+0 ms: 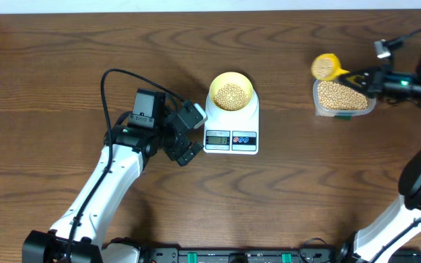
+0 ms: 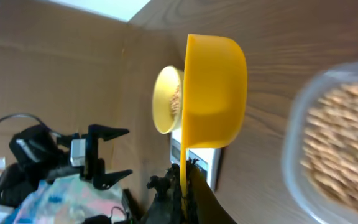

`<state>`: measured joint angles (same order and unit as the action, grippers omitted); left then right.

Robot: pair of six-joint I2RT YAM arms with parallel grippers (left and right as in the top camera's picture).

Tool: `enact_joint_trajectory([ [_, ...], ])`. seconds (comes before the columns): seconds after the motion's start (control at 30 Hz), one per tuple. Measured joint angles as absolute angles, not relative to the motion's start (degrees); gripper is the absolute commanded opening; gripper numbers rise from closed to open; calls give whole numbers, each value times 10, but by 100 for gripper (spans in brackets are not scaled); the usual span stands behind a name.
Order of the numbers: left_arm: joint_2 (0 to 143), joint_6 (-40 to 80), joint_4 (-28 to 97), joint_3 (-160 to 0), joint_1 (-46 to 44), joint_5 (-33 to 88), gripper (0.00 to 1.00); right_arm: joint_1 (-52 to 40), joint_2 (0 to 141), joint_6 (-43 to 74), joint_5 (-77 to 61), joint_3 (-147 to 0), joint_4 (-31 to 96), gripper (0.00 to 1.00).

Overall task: Scoop item into bowl and weigh 50g on scale
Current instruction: 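Carry the filled scoop over the yellow bowl with the right gripper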

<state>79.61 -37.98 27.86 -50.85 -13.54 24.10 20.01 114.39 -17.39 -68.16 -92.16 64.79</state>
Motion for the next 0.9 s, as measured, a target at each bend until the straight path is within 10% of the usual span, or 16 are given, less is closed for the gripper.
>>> enact_joint_trajectory([
  [0.9,796,-380,279,-509,-135,241,98,-39,1144,11,-655,-921,498,1],
])
